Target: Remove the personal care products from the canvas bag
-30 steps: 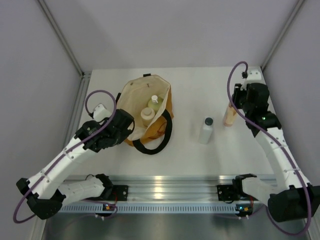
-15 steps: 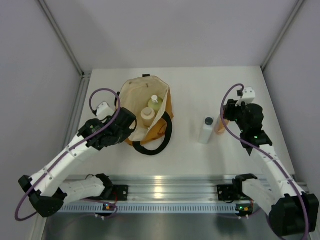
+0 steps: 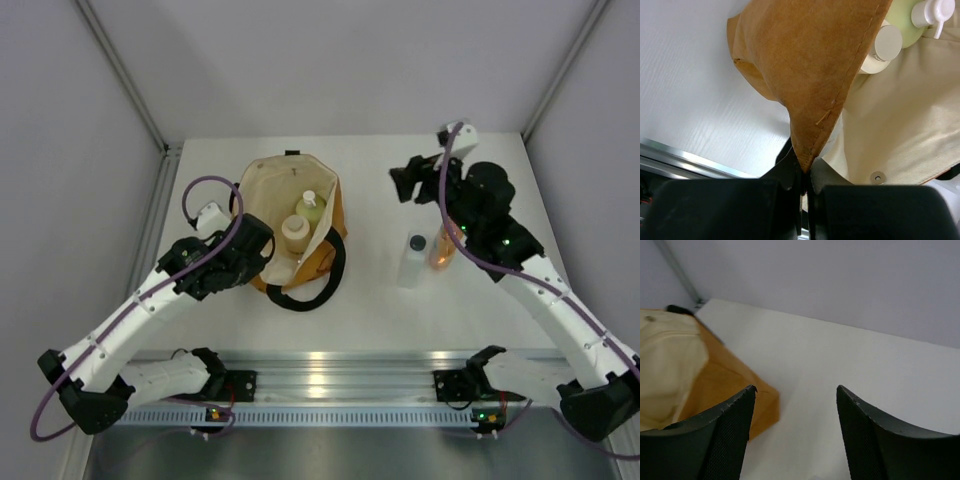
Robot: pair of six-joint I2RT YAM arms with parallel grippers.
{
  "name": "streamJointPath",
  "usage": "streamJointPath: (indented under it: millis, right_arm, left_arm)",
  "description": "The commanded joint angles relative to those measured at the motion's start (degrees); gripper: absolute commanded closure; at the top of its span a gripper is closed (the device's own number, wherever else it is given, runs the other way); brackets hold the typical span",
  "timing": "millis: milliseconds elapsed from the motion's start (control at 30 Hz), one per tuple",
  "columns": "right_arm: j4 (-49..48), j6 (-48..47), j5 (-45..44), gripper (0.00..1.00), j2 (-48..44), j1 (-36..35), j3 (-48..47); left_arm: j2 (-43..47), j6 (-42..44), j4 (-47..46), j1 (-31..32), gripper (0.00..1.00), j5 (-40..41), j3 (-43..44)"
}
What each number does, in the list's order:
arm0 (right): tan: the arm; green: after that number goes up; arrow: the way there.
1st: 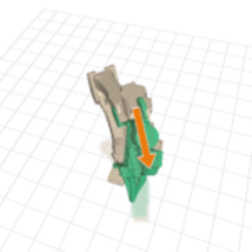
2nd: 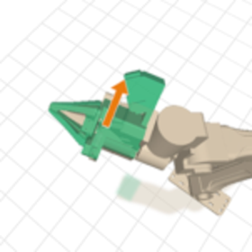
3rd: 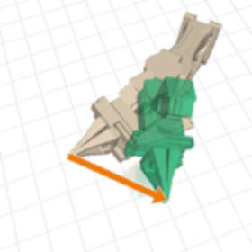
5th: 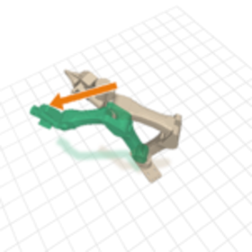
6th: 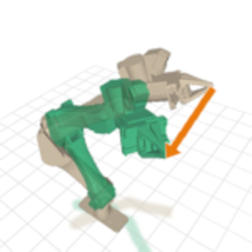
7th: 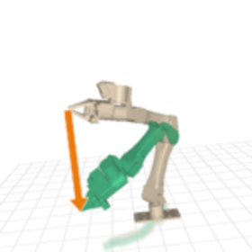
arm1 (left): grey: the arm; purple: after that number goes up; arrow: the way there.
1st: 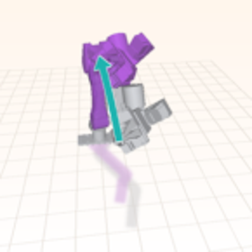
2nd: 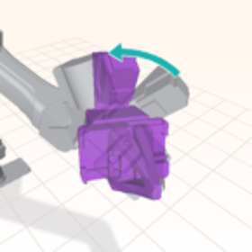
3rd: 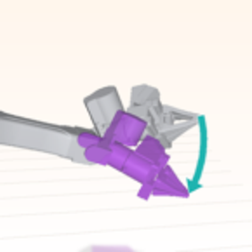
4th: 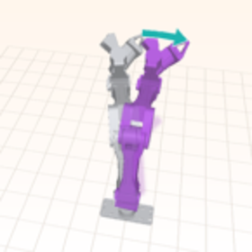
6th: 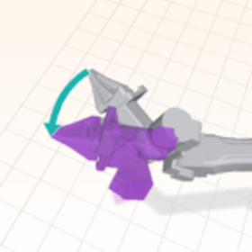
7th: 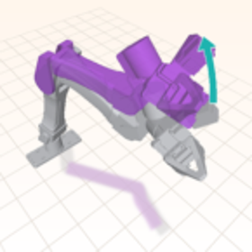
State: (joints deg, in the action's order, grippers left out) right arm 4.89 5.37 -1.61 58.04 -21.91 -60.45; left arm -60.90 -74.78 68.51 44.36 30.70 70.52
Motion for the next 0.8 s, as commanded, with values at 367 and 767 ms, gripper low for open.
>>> streamJointPath:
  millis: [367,767]
  right_arm:
    - [23.9,4.5,-8.9,0.45,34.9,-33.7,-39.0]
    - [34.8,5.8,-15.1,0.44,56.2,-33.8,-55.7]
  left_arm:
    - [-0.3,0.3,-6.0,-0.1,1.00,-4.4,-1.1]
    - [1.4,-0.4,-5.9,-0.1,1.00,-3.9,-3.2]
